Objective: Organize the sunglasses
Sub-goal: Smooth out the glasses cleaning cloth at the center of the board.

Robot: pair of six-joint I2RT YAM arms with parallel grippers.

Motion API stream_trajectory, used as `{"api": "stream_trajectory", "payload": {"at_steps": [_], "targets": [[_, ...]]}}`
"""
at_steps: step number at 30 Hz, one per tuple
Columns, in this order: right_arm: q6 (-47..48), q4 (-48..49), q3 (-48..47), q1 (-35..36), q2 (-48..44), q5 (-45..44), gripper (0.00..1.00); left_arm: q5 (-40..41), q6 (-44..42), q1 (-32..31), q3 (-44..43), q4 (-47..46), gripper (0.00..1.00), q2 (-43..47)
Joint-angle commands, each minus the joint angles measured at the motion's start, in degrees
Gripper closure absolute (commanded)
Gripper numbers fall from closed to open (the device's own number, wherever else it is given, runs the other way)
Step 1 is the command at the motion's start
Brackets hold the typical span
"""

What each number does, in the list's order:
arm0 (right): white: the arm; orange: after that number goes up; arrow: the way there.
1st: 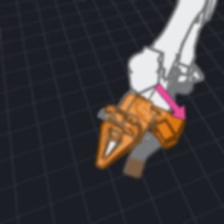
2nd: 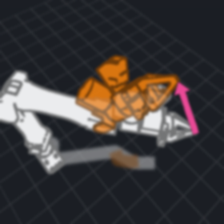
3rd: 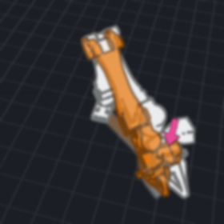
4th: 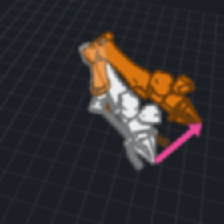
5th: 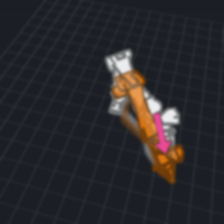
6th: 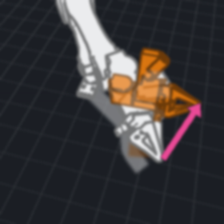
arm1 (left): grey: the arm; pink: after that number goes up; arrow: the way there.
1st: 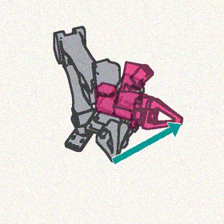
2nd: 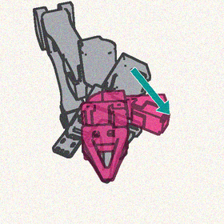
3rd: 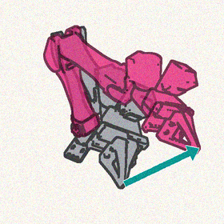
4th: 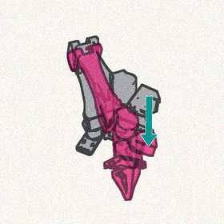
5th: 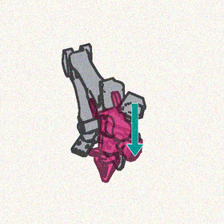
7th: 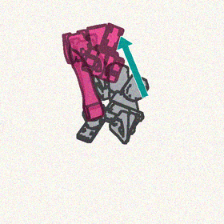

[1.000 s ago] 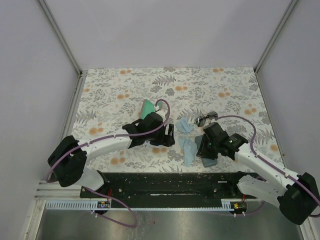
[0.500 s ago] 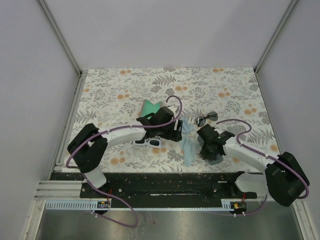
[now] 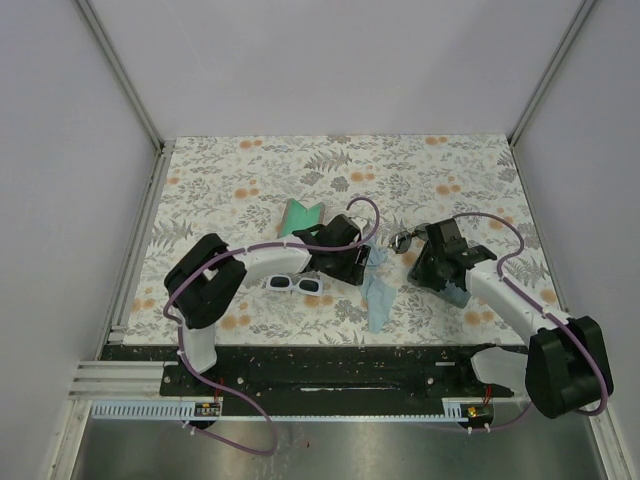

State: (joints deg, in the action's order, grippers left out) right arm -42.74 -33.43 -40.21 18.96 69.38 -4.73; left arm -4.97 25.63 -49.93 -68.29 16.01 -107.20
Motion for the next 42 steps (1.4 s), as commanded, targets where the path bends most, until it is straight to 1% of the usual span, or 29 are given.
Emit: {"api": "stream_trajectory", "payload": {"at_steps": [1,5,9,13,15,17,18,22,26,28,29,32,33,35,42], "targets": [[5.1,6.4,1.0,0.1,-2.4,9.2,0.6,-1.5,-3.0,-0.3,-2.7,0.1,0.38,0.0],[4.8,7.6,1.4,2.9,1.6,9.7,0.62,-1.9,-3.4,-0.3,-1.6,-2.0,0.44,-0.5],[3.5,8.1,0.7,6.3,5.5,7.3,0.61,-2.4,-3.5,-0.3,-1.7,-3.1,0.46,-1.8],[2.3,9.1,1.2,6.9,7.4,6.1,0.62,-3.5,-3.5,-0.2,-2.7,-3.2,0.47,-3.7],[1.7,9.1,1.3,7.2,8.7,5.0,0.66,-3.6,-3.6,-0.2,-3.0,-3.4,0.48,-4.2],[1.3,9.4,1.3,7.7,10.1,5.1,0.66,-4.0,-3.7,-0.3,-3.4,-3.7,0.48,-4.9],[1.0,9.8,1.3,8.0,10.8,3.7,0.66,-4.3,-3.7,-0.3,-3.7,-3.7,0.49,-5.4],[0.2,10.1,0.6,9.3,13.7,2.4,0.66,-5.8,-3.7,-0.3,-4.7,-3.7,0.55,-7.1],[-0.5,11.5,0.5,9.9,15.4,2.7,0.67,-6.4,-3.7,-0.3,-4.7,-4.1,0.67,-7.6],[-0.8,12.1,0.2,10.0,16.1,2.8,0.72,-6.7,-3.7,-0.3,-4.7,-4.4,0.75,-7.6],[-0.8,12.3,0.2,10.0,16.6,2.8,0.78,-6.8,-3.7,-0.2,-4.6,-4.5,0.77,-7.7],[-0.4,11.7,-0.7,10.0,16.9,2.0,1.0,-6.9,-3.9,-0.2,-4.4,-4.6,0.9,-7.3],[-0.5,11.3,-0.9,10.0,16.6,1.2,1.0,-6.8,-4.1,-0.2,-4.3,-4.3,0.94,-7.2],[-0.5,10.1,-1.5,10.0,15.3,-0.7,1.0,-6.5,-4.4,-0.2,-4.2,-3.7,0.99,-6.4],[1.9,7.0,-5.8,10.0,13.9,-3.9,1.0,-5.7,-5.8,-0.2,-4.1,0.1,1.0,-2.8]]}}
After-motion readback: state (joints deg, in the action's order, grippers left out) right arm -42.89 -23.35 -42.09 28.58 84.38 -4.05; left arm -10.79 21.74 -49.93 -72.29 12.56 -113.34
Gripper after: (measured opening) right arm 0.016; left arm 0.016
